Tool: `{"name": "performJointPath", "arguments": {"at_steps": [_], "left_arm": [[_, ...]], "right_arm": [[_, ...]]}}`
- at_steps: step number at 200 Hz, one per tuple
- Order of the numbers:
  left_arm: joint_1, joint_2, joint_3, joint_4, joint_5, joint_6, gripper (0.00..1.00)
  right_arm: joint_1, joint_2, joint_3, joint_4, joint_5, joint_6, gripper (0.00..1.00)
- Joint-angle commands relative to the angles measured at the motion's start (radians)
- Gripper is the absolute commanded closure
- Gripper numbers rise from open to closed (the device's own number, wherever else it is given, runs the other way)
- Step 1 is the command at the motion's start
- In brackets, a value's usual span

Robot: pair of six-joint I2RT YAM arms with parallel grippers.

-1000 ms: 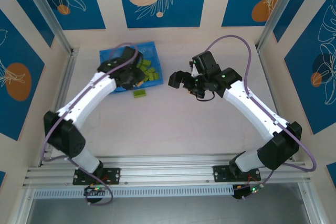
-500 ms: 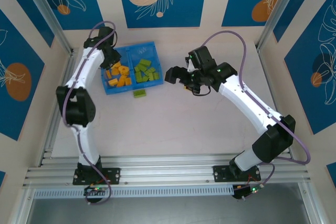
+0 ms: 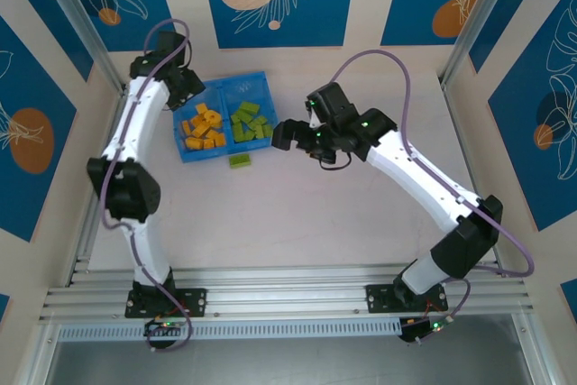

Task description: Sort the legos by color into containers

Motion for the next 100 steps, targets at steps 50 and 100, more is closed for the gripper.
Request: {"name": "performJointPath", "arguments": {"at_steps": [50, 100], "left_arm": [[-0.148, -0.765, -0.668, 0.099, 0.164, 0.307, 0.41], [-0.147, -1.096, -0.876, -0.037, 0.259, 0.400, 0.39]], "right_arm": [[0.146, 0.312, 0.131, 0.204, 0.253, -0.183, 0.01], [0.188, 0.615, 0.322, 0.238, 0.306, -0.384, 0.01]]}}
